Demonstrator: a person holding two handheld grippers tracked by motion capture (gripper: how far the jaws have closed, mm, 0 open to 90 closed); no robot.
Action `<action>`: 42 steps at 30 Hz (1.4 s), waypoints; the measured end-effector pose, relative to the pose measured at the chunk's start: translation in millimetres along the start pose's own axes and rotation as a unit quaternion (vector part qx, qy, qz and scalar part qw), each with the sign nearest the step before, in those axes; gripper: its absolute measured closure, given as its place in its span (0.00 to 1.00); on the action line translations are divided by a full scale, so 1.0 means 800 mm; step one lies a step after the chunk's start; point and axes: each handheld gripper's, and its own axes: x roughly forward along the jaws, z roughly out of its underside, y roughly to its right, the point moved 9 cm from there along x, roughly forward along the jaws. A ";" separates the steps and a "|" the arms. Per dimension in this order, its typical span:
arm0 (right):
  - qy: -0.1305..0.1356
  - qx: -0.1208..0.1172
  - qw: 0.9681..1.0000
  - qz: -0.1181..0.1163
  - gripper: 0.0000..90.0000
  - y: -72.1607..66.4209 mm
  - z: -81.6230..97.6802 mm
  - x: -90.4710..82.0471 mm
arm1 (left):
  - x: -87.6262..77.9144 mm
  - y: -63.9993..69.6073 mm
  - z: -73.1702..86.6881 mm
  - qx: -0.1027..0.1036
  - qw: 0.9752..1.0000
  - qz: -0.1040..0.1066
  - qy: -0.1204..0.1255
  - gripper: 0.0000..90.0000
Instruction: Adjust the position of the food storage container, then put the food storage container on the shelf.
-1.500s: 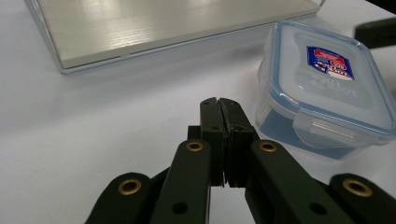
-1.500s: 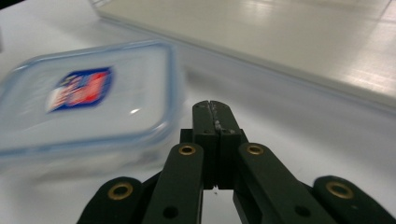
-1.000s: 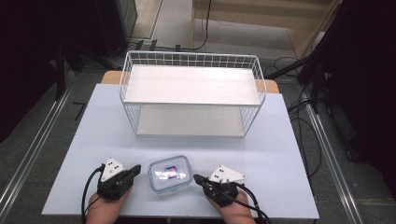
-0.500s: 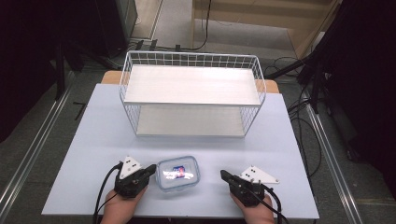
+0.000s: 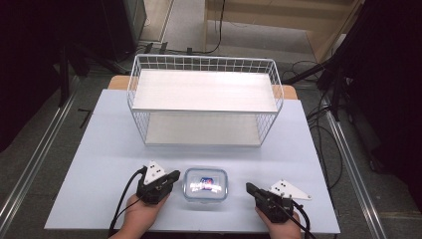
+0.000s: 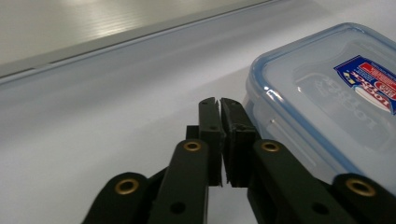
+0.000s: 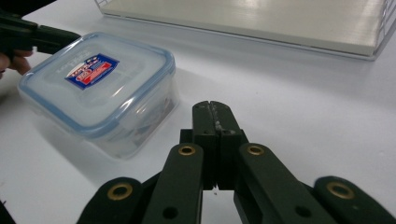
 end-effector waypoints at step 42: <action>0.018 0.018 0.997 -0.066 0.17 -0.035 -0.041 0.037 | -0.040 -0.007 0.000 -0.010 0.999 0.035 0.021 0.16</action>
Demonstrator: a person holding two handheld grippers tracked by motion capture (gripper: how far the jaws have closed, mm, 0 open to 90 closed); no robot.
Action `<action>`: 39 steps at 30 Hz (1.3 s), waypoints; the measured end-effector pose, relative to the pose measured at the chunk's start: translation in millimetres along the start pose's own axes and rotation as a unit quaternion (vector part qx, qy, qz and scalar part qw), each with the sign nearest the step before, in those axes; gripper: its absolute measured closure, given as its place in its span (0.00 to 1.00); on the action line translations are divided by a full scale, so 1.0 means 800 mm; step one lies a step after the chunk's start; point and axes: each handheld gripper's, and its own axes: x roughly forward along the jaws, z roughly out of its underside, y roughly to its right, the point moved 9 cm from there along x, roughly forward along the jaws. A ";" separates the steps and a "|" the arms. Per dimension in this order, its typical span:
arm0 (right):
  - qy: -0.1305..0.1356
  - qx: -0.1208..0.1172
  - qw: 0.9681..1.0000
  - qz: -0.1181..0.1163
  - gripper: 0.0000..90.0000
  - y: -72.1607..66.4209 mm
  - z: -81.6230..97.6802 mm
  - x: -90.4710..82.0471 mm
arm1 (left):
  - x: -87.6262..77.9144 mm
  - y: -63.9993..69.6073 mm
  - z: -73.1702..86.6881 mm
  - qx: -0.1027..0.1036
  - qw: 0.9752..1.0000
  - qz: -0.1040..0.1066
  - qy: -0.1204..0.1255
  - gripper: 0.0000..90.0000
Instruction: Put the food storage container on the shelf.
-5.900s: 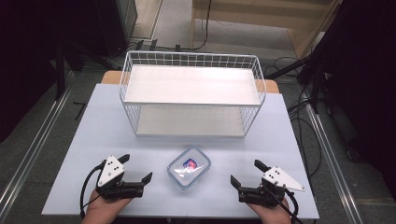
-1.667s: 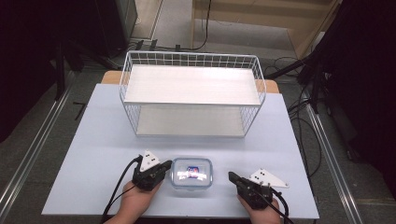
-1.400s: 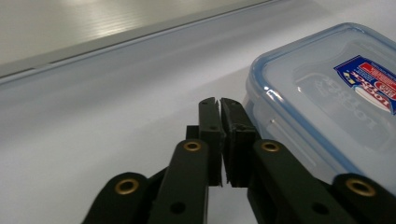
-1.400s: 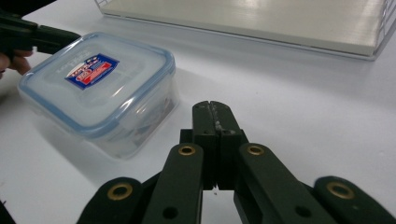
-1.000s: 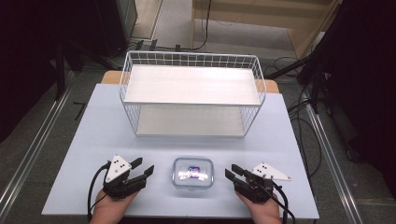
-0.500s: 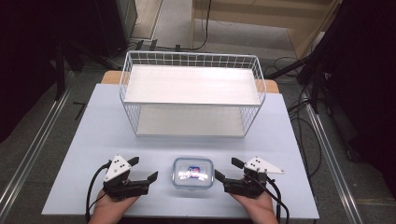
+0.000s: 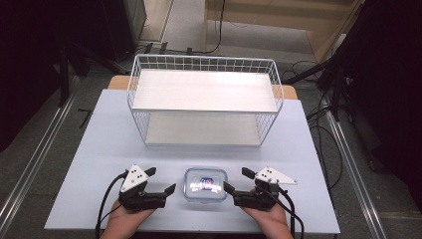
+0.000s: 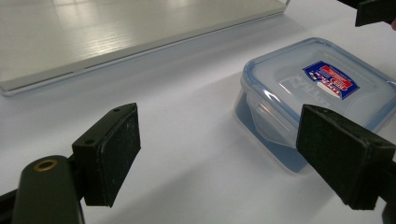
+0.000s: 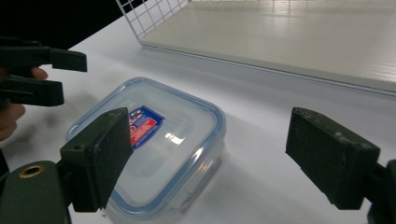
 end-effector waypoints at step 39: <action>-0.097 0.158 0.976 -0.110 0.34 -0.014 0.048 0.028 | 0.054 0.052 0.014 -0.171 0.963 0.195 -0.078 0.32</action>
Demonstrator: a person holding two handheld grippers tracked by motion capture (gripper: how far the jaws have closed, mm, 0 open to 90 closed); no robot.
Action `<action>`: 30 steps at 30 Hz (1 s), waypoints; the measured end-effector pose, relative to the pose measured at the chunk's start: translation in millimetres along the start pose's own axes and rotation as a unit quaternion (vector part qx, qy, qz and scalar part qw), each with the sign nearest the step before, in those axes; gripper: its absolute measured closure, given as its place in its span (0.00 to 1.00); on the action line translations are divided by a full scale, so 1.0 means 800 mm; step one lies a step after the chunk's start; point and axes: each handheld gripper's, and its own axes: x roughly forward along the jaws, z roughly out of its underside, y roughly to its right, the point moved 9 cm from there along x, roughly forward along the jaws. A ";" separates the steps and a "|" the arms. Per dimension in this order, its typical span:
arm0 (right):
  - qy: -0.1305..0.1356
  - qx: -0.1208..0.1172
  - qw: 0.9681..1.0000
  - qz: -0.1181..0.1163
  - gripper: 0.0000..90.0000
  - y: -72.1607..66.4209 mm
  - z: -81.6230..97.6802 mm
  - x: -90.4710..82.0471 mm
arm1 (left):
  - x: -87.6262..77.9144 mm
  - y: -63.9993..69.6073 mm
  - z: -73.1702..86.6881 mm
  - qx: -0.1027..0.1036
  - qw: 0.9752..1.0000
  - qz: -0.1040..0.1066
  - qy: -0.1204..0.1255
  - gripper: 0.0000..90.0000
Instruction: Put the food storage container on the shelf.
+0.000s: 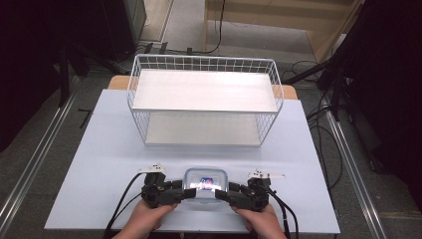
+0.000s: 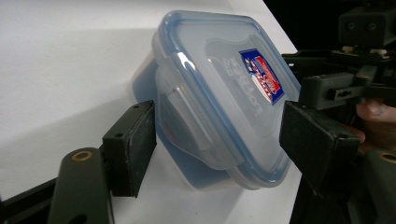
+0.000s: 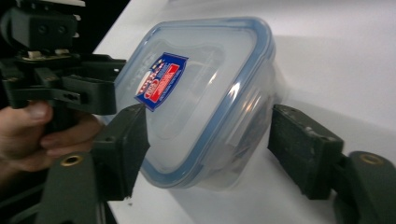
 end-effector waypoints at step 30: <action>0.005 0.039 0.999 -0.028 0.59 -0.007 0.005 -0.019 | -0.019 0.012 0.001 0.033 0.999 -0.005 0.019 0.55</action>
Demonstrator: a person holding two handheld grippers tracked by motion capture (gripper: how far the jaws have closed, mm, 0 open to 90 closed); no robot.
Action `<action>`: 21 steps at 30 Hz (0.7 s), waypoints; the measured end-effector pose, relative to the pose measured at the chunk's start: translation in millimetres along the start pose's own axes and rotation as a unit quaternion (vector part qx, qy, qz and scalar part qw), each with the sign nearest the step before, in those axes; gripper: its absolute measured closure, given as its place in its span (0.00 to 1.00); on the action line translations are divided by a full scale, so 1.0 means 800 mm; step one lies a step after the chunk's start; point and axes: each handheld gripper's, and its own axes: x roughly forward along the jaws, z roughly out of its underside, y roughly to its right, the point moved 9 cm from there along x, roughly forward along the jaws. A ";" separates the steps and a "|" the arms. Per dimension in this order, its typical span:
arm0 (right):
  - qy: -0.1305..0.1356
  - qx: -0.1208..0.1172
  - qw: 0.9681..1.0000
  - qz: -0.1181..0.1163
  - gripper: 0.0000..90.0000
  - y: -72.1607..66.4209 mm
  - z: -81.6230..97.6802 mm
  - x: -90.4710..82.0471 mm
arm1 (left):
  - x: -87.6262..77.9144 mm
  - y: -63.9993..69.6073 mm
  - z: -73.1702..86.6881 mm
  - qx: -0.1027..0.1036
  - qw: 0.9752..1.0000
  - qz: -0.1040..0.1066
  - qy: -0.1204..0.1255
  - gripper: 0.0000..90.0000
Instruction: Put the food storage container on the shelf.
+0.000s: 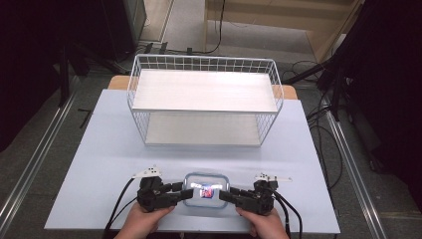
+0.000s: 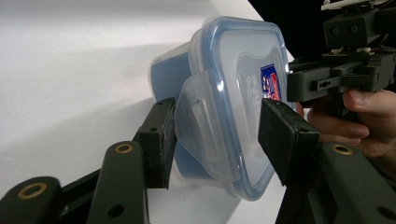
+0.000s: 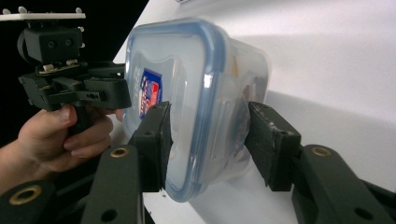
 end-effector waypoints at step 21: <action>0.021 -0.064 0.998 0.018 0.60 -0.005 -0.011 0.000 | -0.001 0.002 -0.004 0.057 0.998 -0.037 0.018 0.56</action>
